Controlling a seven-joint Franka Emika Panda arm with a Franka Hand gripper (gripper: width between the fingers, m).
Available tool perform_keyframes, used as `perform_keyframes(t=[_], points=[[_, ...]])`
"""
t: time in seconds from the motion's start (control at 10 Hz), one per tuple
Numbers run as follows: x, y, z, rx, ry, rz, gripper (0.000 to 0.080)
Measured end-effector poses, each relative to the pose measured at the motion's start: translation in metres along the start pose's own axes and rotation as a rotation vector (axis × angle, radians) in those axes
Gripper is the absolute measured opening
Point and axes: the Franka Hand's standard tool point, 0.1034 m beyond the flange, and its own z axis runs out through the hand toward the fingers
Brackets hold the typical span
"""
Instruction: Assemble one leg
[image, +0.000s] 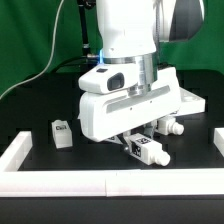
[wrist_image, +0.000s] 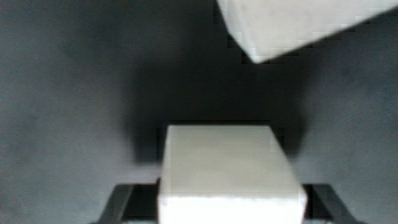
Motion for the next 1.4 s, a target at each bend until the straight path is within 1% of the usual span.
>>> perform_keyframes(t=[0.1,0.2,0.3,0.4,0.5,0.6,0.7,0.8,1.1,1.2,1.3,1.4], points=[[0.001,0.001,-0.002,-0.001,0.001,0.0,0.0284],[0.001,0.002,-0.017,-0.007,0.006,-0.001,0.0284],[-0.007,0.005,-0.044,-0.023,0.013,-0.039,0.0284],[-0.026,0.009,-0.066,-0.034,0.011,-0.071,0.0284],[-0.058,0.016,-0.085,-0.052,0.007,-0.082,0.0284],[-0.088,0.019,-0.092,-0.06,0.001,-0.058,0.0285],[-0.096,0.02,-0.088,-0.055,-0.004,-0.041,0.0285],[-0.092,0.02,-0.086,-0.054,-0.004,-0.044,0.0285],[-0.094,0.019,-0.085,-0.052,-0.006,-0.043,0.0285],[-0.104,0.017,-0.082,-0.055,-0.008,-0.031,0.0285],[-0.127,0.013,-0.081,-0.058,-0.02,-0.023,0.0285],[-0.162,0.011,-0.074,-0.064,-0.03,-0.041,0.0285]])
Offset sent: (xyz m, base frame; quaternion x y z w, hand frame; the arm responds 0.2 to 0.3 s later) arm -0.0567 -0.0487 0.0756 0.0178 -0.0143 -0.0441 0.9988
